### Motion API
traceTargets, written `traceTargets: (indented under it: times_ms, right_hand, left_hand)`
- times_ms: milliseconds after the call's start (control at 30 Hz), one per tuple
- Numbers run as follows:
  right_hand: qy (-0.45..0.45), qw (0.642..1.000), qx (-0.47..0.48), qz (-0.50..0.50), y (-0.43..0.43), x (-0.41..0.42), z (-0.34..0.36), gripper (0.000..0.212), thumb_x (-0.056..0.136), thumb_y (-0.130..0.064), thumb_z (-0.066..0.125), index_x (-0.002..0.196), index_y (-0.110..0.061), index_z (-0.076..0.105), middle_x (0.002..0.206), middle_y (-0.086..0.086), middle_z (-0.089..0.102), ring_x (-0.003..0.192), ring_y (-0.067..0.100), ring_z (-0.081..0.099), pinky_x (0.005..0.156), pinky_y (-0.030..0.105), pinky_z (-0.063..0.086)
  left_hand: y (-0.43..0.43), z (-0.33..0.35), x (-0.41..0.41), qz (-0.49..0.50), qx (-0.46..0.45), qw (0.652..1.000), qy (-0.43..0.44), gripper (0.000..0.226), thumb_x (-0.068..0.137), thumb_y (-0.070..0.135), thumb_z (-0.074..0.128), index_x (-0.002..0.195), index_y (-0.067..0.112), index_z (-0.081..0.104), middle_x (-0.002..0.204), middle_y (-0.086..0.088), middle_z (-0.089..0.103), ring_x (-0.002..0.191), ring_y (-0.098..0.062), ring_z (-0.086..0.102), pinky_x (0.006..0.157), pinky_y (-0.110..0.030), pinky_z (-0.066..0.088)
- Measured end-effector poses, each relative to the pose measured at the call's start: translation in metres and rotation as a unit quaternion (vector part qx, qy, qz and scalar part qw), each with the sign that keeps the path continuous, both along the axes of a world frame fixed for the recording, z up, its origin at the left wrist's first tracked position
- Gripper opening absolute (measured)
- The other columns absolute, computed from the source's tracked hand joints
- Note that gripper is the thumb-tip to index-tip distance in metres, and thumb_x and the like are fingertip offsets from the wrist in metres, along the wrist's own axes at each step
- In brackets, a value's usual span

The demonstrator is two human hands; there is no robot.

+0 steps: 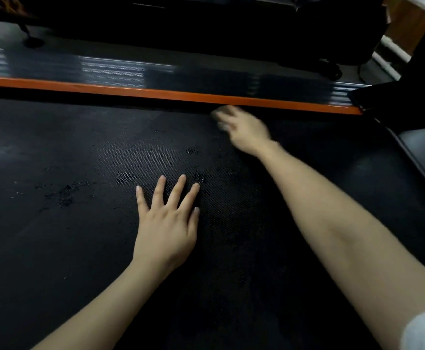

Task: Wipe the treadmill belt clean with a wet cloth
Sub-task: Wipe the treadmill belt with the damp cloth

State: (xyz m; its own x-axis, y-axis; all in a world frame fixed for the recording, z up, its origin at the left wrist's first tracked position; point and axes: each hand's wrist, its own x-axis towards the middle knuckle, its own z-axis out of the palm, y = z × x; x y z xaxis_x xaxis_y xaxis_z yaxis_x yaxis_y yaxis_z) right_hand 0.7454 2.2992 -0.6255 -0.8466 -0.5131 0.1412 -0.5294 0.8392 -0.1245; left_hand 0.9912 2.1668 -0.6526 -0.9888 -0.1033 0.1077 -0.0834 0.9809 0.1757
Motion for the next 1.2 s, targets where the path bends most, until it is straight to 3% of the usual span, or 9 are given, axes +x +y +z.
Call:
traceTargets:
  times_ms: [100,200,300,433,633,767,967,1133,1200]
  right_hand:
    - [-0.013,0.986,-0.032,-0.161,0.055,-0.025,-0.009,0.042,0.1,-0.031,0.037,0.141,-0.03,0.04,0.152,0.003,0.03,0.138,0.029,0.028,0.113,0.041,0.024]
    - [-0.014,0.977,-0.079,-0.2,0.038,-0.014,-0.015,0.044,0.095,-0.037,0.038,0.138,-0.033,0.044,0.15,0.004,0.034,0.133,0.034,0.033,0.11,0.047,0.029]
    - [-0.004,0.997,-0.064,-0.035,0.023,0.047,-0.017,0.04,0.097,-0.024,0.043,0.136,-0.026,0.049,0.151,0.007,0.033,0.132,0.038,0.035,0.109,0.04,0.03]
    - [-0.004,0.983,-0.037,0.18,0.066,0.11,-0.015,0.041,0.092,-0.026,0.044,0.132,-0.02,0.055,0.145,0.01,0.042,0.132,0.037,0.038,0.109,0.045,0.03]
    - [-0.005,0.989,-0.052,-0.14,0.104,0.079,-0.005,0.041,0.099,-0.024,0.043,0.139,-0.025,0.045,0.153,0.006,0.029,0.138,0.036,0.027,0.114,0.043,0.022]
    - [0.054,0.989,-0.056,0.124,0.055,0.175,-0.018,0.041,0.086,-0.019,0.045,0.124,-0.016,0.061,0.136,0.016,0.051,0.118,0.044,0.051,0.1,0.046,0.04]
    - [-0.033,0.939,-0.003,0.342,0.097,0.263,-0.006,0.042,0.089,-0.02,0.046,0.13,-0.024,0.055,0.145,0.005,0.043,0.135,0.034,0.037,0.109,0.046,0.031]
    - [-0.028,0.995,-0.054,0.082,0.081,0.239,-0.002,0.041,0.09,-0.025,0.041,0.126,-0.018,0.06,0.14,0.012,0.048,0.129,0.041,0.042,0.102,0.06,0.036]
    - [-0.007,0.99,-0.057,0.13,0.073,0.275,-0.007,0.044,0.086,-0.022,0.042,0.125,-0.018,0.061,0.139,0.013,0.049,0.126,0.044,0.044,0.101,0.06,0.038]
  left_hand:
    - [0.002,0.0,-0.001,0.003,0.001,1.0,0.001,0.055,0.093,0.044,0.022,0.139,0.026,0.047,0.145,-0.004,0.045,0.136,-0.038,0.033,0.108,-0.068,0.014]
    - [0.005,0.001,-0.001,0.005,0.005,1.0,-0.006,0.056,0.092,0.044,0.022,0.139,0.026,0.046,0.146,-0.004,0.044,0.137,-0.039,0.032,0.109,-0.068,0.012]
    - [0.003,0.002,-0.001,0.009,0.013,1.0,-0.018,0.059,0.091,0.046,0.016,0.142,0.029,0.042,0.149,-0.001,0.039,0.14,-0.036,0.026,0.111,-0.065,0.007]
    - [0.002,0.002,0.0,0.01,0.008,1.0,-0.023,0.063,0.09,0.048,0.008,0.145,0.032,0.034,0.153,0.003,0.031,0.143,-0.033,0.019,0.113,-0.062,0.001]
    - [0.004,0.002,-0.001,0.018,0.003,1.0,-0.022,0.053,0.097,0.044,0.015,0.148,0.034,0.025,0.157,0.004,0.021,0.145,-0.03,0.009,0.113,-0.06,-0.004]
    - [0.004,0.004,-0.001,0.018,0.007,1.0,-0.023,0.049,0.099,0.04,0.027,0.148,0.035,0.023,0.158,0.005,0.016,0.146,-0.029,0.005,0.113,-0.059,-0.005]
    - [-0.007,0.013,0.001,0.01,0.135,0.99,0.028,0.042,0.097,0.019,0.044,0.139,0.025,0.046,0.15,0.005,0.037,0.144,-0.025,0.02,0.116,-0.051,0.0]
    - [-0.033,0.015,0.055,0.014,0.072,0.997,0.028,0.047,0.095,0.037,0.036,0.138,0.025,0.048,0.15,0.001,0.037,0.142,-0.03,0.023,0.113,-0.058,0.001]
    - [-0.042,0.012,0.078,0.013,0.019,1.0,-0.011,0.061,0.089,0.052,0.019,0.141,0.03,0.043,0.153,0.0,0.032,0.143,-0.034,0.02,0.111,-0.061,-0.001]
